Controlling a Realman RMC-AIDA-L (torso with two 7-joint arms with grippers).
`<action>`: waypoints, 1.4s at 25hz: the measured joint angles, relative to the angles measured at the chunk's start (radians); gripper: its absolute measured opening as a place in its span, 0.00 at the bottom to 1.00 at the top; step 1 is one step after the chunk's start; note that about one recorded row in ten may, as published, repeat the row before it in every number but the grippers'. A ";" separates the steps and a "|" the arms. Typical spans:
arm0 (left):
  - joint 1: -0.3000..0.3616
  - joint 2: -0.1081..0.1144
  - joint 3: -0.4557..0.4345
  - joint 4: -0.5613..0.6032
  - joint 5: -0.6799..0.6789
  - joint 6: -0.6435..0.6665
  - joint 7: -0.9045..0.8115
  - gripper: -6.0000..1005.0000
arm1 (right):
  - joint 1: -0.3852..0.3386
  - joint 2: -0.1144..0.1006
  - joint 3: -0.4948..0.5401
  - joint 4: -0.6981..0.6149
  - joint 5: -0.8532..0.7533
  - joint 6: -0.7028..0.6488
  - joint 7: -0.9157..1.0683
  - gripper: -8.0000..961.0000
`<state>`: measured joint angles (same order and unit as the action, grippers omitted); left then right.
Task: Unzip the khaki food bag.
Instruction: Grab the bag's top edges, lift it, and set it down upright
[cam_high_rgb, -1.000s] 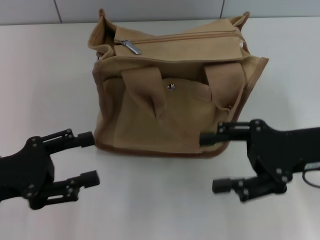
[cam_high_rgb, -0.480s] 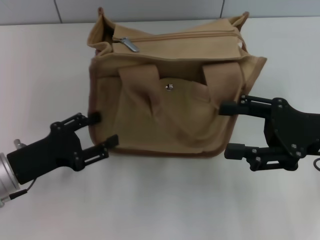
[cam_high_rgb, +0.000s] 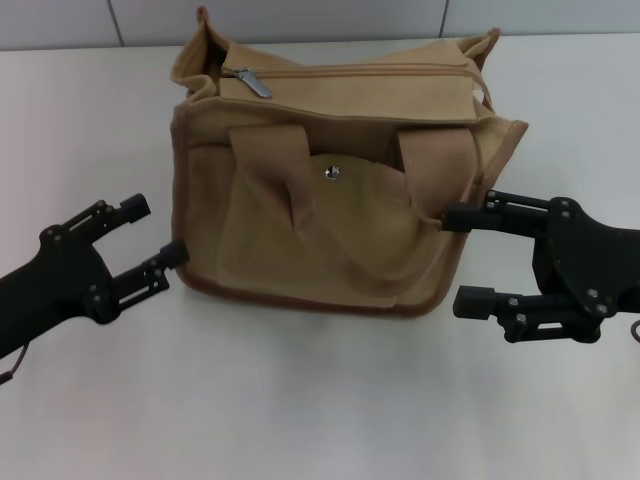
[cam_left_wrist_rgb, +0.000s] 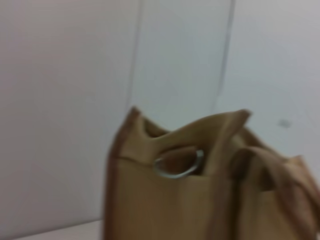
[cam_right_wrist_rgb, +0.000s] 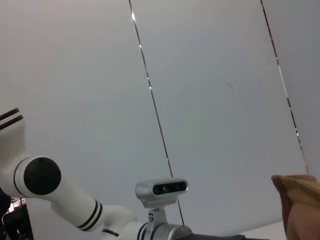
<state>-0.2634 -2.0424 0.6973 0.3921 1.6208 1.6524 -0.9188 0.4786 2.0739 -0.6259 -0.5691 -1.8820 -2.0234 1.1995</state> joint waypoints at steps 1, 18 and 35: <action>-0.002 -0.011 -0.013 -0.002 0.000 -0.052 0.011 0.76 | 0.001 0.000 0.000 0.000 0.000 0.000 0.000 0.86; -0.078 -0.030 -0.025 -0.210 -0.053 -0.187 0.257 0.68 | -0.001 0.003 0.002 0.001 0.026 0.010 0.002 0.86; -0.066 -0.029 -0.020 -0.212 -0.050 -0.161 0.259 0.08 | -0.007 0.003 0.002 0.028 0.026 0.012 -0.004 0.86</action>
<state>-0.3297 -2.0714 0.6771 0.1804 1.5704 1.4910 -0.6593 0.4714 2.0770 -0.6243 -0.5413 -1.8559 -2.0113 1.1950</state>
